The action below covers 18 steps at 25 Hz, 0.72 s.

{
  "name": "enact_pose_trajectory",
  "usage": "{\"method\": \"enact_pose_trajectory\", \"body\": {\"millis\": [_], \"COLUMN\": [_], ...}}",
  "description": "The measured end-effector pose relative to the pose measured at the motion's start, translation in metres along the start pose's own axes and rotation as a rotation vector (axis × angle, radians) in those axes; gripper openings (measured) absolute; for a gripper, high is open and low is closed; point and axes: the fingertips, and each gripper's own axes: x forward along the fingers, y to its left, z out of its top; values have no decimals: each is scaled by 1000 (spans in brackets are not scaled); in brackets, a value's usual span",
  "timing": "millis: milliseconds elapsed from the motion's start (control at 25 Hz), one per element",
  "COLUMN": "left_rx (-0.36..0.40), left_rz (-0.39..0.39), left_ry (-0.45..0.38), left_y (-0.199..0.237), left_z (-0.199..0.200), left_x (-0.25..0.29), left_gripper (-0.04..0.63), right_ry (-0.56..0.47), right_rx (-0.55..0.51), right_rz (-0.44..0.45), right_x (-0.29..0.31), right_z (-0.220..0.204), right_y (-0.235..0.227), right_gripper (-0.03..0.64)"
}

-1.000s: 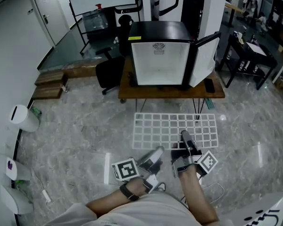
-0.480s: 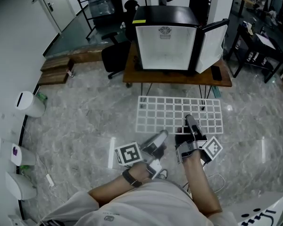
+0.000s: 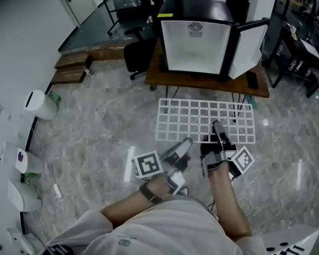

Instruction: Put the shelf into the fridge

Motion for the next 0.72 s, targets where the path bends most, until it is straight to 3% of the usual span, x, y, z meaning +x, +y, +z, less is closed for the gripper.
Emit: {"method": "enact_pose_trajectory", "body": {"millis": [480,720], "left_rx": [-45,-56], "left_rz": [-4,-28], "left_ry": [10,61], "left_y": [42,73], "left_z": [58,149], "left_x": [41,104], "left_gripper": [44,44], "right_ry": [-2,-49], "right_rx": [-13,-40], "right_rz": [-41,-42], "right_x": [71,175], "right_z": [16,43], "right_y": [-35,-51], "right_gripper": [46,46]}}
